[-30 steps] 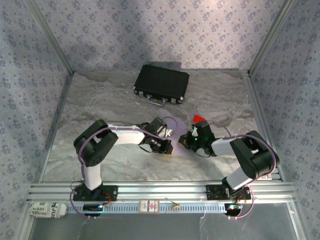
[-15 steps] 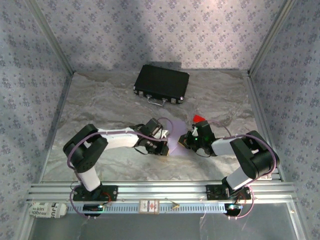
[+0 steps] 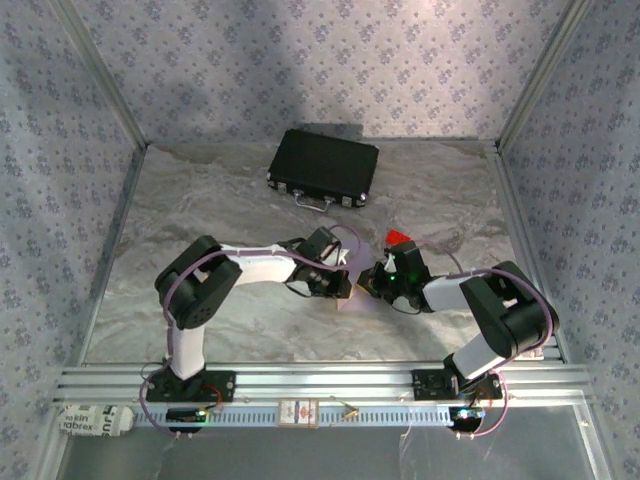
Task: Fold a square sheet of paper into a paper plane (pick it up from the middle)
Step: Fold the triangle a second time at the center of the table.
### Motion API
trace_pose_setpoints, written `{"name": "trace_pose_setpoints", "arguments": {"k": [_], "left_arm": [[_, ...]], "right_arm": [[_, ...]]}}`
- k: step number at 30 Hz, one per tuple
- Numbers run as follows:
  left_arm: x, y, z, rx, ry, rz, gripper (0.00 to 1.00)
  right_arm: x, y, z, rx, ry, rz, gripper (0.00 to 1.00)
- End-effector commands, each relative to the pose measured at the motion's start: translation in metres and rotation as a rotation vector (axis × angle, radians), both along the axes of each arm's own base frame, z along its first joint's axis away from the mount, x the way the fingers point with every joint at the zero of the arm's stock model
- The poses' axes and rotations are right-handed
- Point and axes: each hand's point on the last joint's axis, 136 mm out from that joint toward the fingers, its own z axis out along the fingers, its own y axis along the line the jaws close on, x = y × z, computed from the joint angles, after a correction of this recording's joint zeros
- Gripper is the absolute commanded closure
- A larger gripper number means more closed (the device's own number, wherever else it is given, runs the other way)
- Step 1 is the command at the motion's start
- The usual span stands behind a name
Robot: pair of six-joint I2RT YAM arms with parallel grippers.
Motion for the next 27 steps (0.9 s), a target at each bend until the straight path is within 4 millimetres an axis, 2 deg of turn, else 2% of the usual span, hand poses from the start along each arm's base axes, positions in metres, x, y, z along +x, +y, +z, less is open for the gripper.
{"name": "trace_pose_setpoints", "arguments": {"k": [1,6,11,14,20,22,27], "left_arm": [[-0.008,0.014,-0.016,0.069,0.038,0.014,0.92],[-0.019,0.029,-0.029,0.096,0.063,0.027,0.93],[-0.021,0.029,-0.032,0.093,0.073,0.033,0.93],[-0.02,0.028,-0.033,0.092,0.071,0.033,0.93],[-0.019,0.028,-0.033,0.093,0.071,0.033,0.93],[-0.019,0.029,-0.033,0.096,0.072,0.034,0.94],[-0.021,0.035,-0.037,0.11,0.077,0.04,0.94]], "right_arm": [[-0.012,-0.014,-0.02,-0.061,0.066,-0.021,1.0],[0.0,-0.006,0.002,-0.027,0.008,0.0,1.0],[0.0,0.005,0.021,-0.014,-0.042,0.046,1.0],[-0.007,0.008,0.015,-0.029,-0.029,0.056,1.0],[-0.022,0.008,-0.014,-0.052,0.044,0.058,1.0],[-0.023,0.0,-0.022,-0.075,0.062,0.038,1.0],[-0.013,-0.015,-0.02,-0.064,0.056,-0.009,1.0]]}}
